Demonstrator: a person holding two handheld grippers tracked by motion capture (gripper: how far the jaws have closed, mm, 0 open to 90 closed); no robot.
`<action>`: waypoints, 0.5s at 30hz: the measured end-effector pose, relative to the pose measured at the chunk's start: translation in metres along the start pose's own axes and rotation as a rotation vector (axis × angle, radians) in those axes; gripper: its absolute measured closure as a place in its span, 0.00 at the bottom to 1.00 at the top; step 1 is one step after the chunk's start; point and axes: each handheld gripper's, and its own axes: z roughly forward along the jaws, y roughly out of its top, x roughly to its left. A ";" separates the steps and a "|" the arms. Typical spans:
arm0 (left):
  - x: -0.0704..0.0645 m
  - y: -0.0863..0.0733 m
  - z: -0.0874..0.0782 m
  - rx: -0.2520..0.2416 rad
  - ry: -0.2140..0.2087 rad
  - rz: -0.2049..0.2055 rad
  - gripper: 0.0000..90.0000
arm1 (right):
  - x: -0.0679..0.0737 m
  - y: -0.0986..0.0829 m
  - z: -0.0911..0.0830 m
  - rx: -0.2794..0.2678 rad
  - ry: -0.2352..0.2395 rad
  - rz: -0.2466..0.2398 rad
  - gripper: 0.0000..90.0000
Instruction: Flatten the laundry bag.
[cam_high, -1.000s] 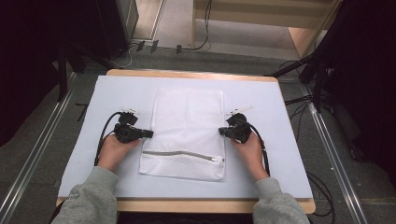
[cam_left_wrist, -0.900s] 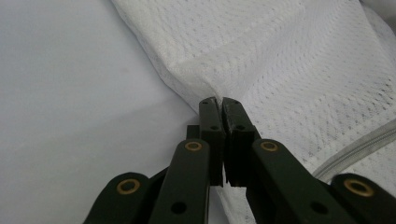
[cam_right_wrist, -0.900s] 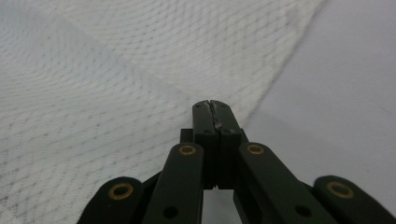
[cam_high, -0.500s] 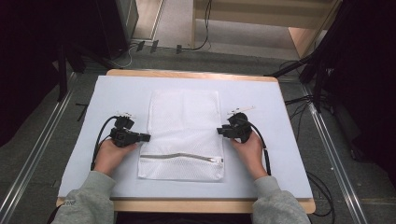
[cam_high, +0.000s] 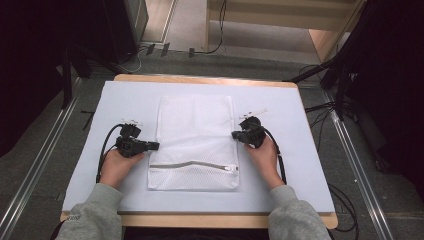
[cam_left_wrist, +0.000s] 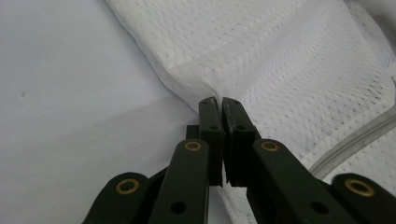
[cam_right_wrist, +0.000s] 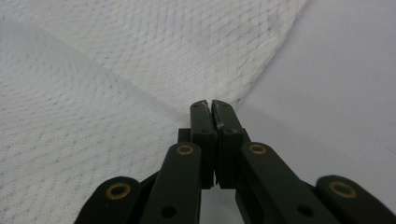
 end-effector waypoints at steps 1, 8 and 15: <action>0.001 0.000 -0.001 -0.003 0.010 0.000 0.99 | -0.001 0.002 0.002 -0.008 0.002 -0.003 1.00; 0.011 0.000 -0.003 -0.020 0.030 -0.024 0.98 | -0.003 0.012 0.014 -0.032 0.031 0.020 1.00; 0.013 -0.001 -0.008 -0.026 0.011 -0.027 0.77 | -0.001 0.011 0.007 -0.034 0.043 0.025 0.90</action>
